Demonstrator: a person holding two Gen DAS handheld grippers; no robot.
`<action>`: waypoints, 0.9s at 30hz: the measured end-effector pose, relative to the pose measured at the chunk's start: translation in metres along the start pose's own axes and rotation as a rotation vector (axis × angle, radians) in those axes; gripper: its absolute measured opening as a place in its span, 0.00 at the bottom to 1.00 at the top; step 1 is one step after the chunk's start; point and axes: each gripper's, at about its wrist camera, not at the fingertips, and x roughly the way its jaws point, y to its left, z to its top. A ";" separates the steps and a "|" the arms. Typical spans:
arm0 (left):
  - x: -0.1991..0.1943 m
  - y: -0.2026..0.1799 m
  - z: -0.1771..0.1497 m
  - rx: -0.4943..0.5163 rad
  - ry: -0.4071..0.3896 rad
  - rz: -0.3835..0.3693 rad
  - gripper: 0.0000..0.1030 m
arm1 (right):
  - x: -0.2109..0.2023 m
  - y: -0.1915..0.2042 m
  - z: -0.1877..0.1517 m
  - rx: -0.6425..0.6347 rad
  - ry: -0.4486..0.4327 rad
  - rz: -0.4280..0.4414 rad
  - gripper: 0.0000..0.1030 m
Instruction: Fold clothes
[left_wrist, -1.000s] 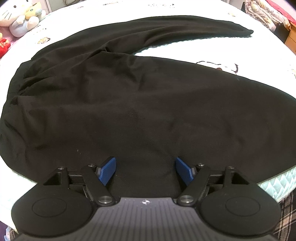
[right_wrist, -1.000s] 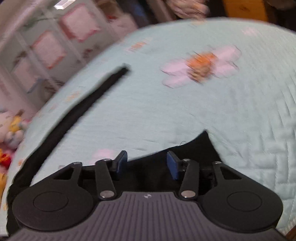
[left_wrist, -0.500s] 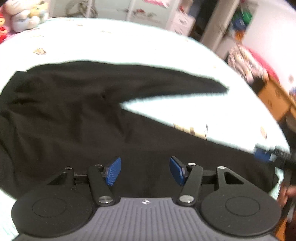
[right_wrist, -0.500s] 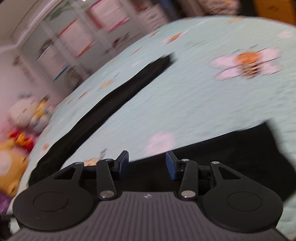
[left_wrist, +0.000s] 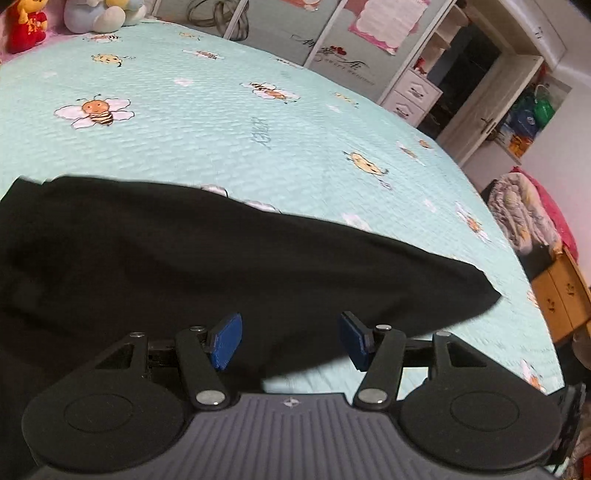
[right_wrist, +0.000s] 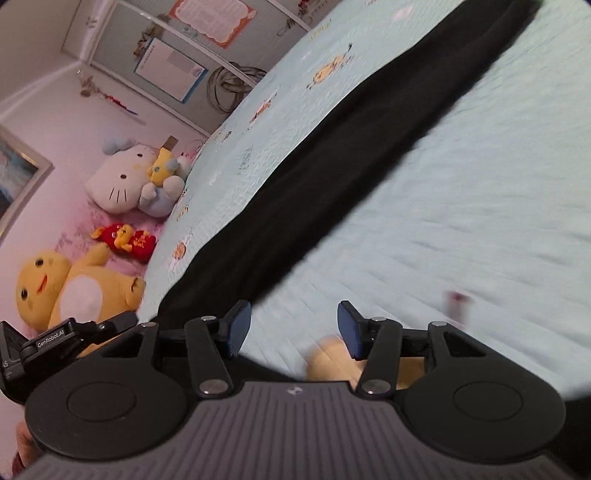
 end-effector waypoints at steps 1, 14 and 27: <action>0.008 0.002 0.004 0.012 0.006 -0.003 0.58 | 0.012 0.001 0.002 0.021 0.006 0.003 0.51; 0.111 -0.002 0.034 0.164 0.133 -0.043 0.53 | 0.061 -0.004 0.015 0.194 -0.055 0.066 0.53; 0.154 0.002 0.061 0.206 0.088 0.077 0.31 | 0.060 -0.029 0.027 0.303 -0.174 0.099 0.52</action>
